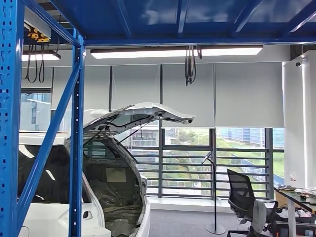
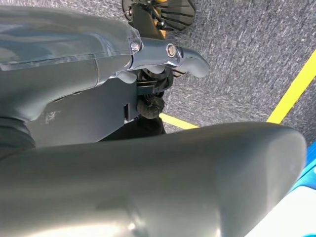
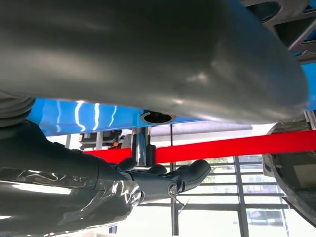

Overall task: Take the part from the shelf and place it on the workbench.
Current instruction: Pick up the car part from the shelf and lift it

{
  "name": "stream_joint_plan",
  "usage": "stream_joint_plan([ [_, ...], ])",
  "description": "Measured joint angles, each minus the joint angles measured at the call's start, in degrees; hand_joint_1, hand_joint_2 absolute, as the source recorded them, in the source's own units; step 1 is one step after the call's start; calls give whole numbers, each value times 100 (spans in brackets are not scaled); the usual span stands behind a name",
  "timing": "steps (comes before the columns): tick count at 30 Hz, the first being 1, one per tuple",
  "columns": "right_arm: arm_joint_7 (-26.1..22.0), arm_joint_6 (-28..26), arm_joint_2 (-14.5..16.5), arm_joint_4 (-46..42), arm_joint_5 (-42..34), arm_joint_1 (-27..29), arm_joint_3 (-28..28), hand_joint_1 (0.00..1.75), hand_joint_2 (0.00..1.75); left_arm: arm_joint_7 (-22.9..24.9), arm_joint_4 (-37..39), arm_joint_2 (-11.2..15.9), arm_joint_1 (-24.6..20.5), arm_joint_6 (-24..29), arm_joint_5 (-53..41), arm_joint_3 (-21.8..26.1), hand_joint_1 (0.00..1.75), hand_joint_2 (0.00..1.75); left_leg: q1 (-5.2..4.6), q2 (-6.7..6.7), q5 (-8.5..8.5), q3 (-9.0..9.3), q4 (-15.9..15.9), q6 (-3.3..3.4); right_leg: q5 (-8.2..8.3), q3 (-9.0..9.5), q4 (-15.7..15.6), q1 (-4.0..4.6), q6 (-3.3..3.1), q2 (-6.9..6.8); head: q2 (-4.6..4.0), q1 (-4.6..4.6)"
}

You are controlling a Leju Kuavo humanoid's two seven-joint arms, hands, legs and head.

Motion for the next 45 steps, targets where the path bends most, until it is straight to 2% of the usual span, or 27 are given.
stream_joint_plan([
  [14, 0, 0, 0, 0, 0, 0, 0, 0, 0, -1, 0, 0, 1, 2, 0, 0, 0, 0, -40, -1, 0, 0, 4, -7, 2, 8, 0, -36, 1, -7, 0, 0],
  [35, 0, -20, 11, 28, -2, 35, 2, 0, 0, -5, 0, 0, 2, 1, 0, -2, 0, 0, -40, -1, -1, 0, 4, -7, 2, 7, 0, -36, 0, -6, 0, 0],
  [45, -100, -140, 128, 194, 7, 140, 16, 0, 0, -6, 0, 0, -1, 2, -7, -8, 0, 0, -39, -1, -1, 0, 4, -7, 2, 7, 0, -36, 0, -6, 0, 0],
])
